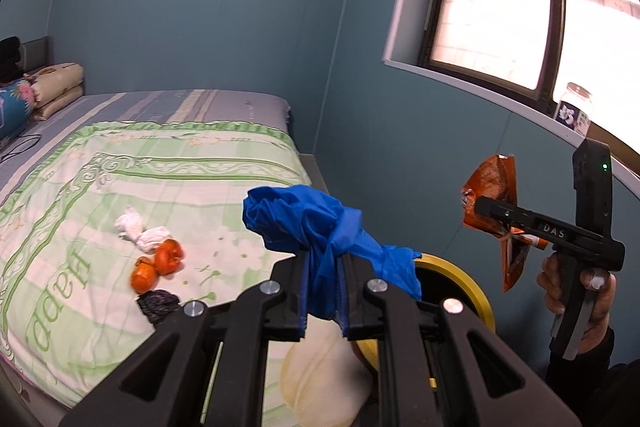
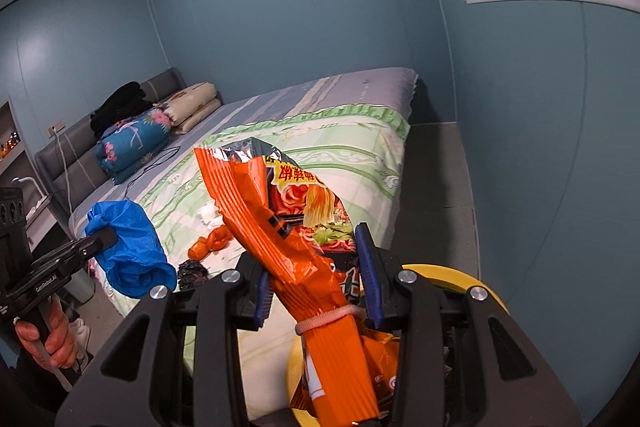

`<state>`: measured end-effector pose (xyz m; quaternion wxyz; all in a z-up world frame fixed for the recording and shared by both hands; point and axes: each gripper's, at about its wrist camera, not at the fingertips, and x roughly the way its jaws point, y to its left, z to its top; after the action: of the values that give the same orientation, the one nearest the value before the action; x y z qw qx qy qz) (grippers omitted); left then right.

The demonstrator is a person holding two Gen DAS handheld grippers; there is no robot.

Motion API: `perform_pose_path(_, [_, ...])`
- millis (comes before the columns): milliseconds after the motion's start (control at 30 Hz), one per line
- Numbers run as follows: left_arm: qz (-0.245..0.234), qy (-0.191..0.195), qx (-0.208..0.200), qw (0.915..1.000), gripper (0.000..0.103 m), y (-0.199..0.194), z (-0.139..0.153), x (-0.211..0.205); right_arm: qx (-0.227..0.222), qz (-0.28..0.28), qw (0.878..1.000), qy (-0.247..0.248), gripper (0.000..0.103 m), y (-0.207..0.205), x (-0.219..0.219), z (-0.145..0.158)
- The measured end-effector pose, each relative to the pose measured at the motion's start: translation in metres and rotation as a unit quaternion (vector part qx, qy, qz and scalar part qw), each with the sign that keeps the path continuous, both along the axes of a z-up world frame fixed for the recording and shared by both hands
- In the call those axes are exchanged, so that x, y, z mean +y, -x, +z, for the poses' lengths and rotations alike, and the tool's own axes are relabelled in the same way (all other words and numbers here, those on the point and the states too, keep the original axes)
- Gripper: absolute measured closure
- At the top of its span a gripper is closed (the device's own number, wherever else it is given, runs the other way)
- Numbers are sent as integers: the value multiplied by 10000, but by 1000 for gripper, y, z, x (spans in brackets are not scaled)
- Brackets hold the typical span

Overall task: Collect trash
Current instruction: 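Lift the orange wrapper and blue cloth and carry both to the yellow bin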

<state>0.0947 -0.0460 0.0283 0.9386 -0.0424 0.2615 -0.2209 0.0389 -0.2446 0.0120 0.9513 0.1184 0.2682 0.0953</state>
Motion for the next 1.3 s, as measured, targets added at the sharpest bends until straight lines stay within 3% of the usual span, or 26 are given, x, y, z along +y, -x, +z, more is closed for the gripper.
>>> perform_pose_path(633, [-658,-228,194,9974,93,-15,-16,-72,324,-288,9990,-136,67,-12,-24,-24])
perform_pose_path(1300, [-1153,-447,782,9892,93,-32,-69,-126,722,-503,9955,-348,66,-33,-35,-50])
